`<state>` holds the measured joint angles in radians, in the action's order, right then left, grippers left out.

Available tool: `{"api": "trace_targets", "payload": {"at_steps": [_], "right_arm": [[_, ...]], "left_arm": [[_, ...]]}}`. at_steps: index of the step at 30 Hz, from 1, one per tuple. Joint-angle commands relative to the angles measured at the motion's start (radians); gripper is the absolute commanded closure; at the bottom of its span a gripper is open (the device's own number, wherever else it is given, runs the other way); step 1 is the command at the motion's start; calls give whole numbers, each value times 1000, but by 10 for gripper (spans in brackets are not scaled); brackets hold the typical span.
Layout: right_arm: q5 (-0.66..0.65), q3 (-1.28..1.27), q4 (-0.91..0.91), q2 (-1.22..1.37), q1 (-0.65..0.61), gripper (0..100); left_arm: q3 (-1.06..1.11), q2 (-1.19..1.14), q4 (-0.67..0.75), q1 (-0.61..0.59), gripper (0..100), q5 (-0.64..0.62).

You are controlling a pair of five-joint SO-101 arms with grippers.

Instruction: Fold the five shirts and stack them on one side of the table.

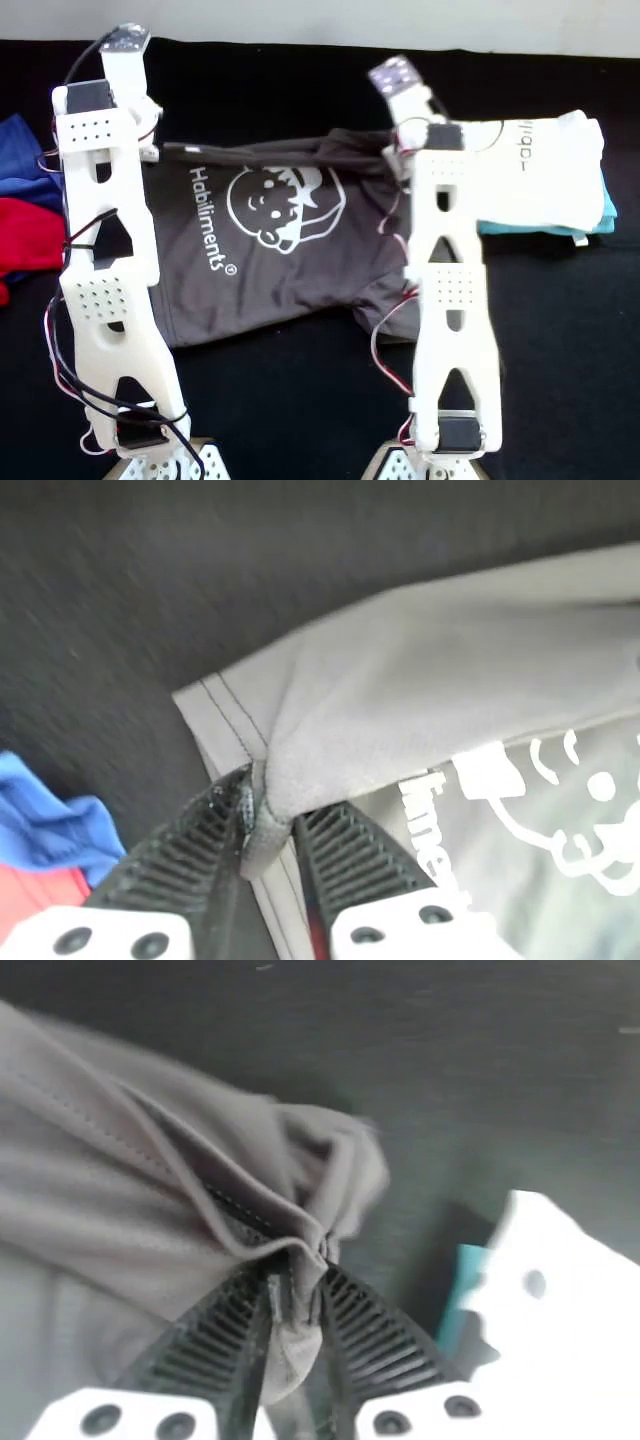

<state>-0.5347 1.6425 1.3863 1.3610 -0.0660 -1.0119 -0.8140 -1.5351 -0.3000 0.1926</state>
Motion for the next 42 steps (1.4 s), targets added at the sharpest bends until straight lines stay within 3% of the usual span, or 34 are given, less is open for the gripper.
{"api": "trace_targets", "payload": {"at_steps": [1,7,11,16,21,26,30,37,42], "right_arm": [[-8,114,-16,-70,47,992],[-8,119,5,-140,59,992],[-8,119,148,-236,51,992],[-8,117,375,-328,51,992],[104,113,381,-354,88,992],[144,48,383,-395,93,993],[144,-200,383,-549,90,993],[146,-951,369,-937,62,993],[141,-1395,193,-1142,101,993]], "left_arm": [[-39,15,-91,27,992,-2],[-41,25,-215,59,992,31],[15,107,-235,47,992,84],[280,298,-235,44,992,120],[593,453,-232,45,992,157],[742,507,-218,45,992,173],[822,513,-184,38,992,184],[940,516,-150,39,992,249],[1047,516,-112,44,992,275]]}}
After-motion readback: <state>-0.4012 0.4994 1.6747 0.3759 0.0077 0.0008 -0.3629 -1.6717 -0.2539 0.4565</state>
